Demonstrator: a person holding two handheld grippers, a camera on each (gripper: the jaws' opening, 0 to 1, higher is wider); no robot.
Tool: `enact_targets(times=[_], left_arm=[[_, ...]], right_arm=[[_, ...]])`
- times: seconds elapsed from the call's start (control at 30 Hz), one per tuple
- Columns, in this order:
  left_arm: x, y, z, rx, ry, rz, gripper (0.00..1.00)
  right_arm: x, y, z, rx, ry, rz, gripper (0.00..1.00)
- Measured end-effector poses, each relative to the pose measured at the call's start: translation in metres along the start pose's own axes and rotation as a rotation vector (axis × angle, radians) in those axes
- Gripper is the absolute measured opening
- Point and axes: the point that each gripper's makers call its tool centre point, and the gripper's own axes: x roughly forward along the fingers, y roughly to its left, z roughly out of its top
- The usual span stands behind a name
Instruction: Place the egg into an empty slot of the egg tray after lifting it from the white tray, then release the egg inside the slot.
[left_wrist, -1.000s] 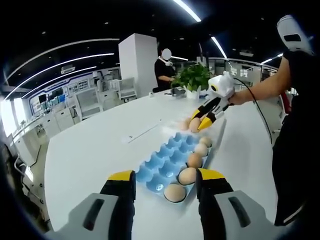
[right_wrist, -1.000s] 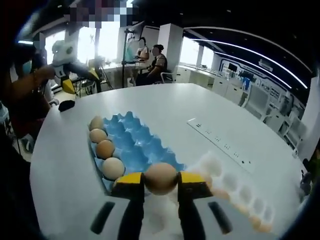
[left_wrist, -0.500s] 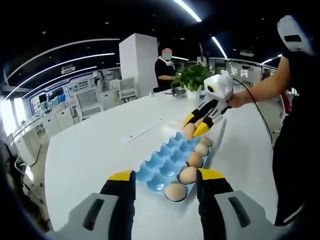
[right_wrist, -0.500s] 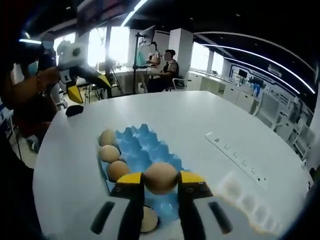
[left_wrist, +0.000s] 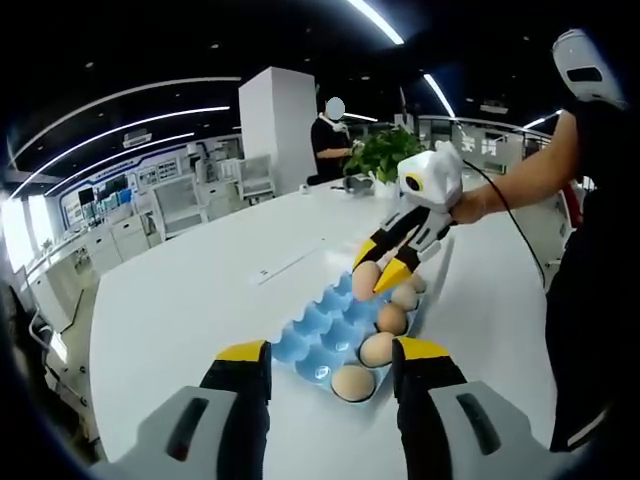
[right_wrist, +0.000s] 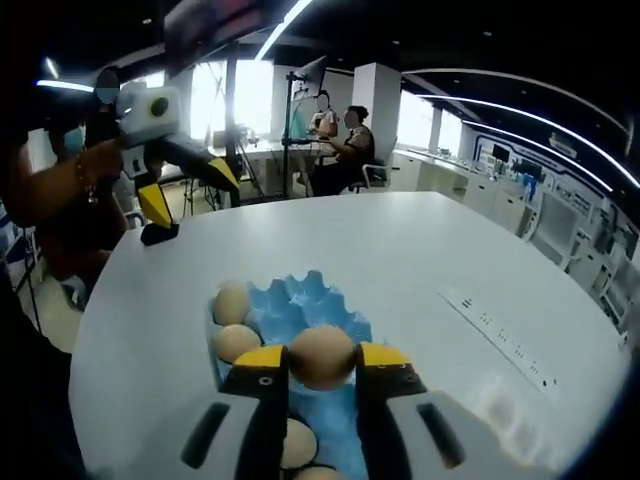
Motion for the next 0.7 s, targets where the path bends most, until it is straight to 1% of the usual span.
enact_targets(times=[0.2,0.27,0.43,0.5,0.7], left_arm=[[0.0,0.001,-0.001,0.0,0.002,0.0,0.49],[0.0,0.002,-0.001,-0.001,0.002,0.002,0.49],[-0.003,0.004,-0.002,-0.005,0.001,0.007,0.49],[-0.004,0.005,-0.002,-0.005,0.002,0.01,0.49],[-0.007,0.007,-0.005,-0.011,0.002,0.019,0.49]], right_arm=[[0.019,0.011,0.015,0.016,-0.032,0.033,0.25],[0.028,0.018,0.021,0.014,-0.042,0.044,0.25],[0.044,0.031,0.026,0.014,-0.05,0.071,0.25],[0.05,0.035,0.027,0.006,-0.049,0.078,0.25],[0.064,0.042,0.033,0.024,-0.06,0.094,0.25]])
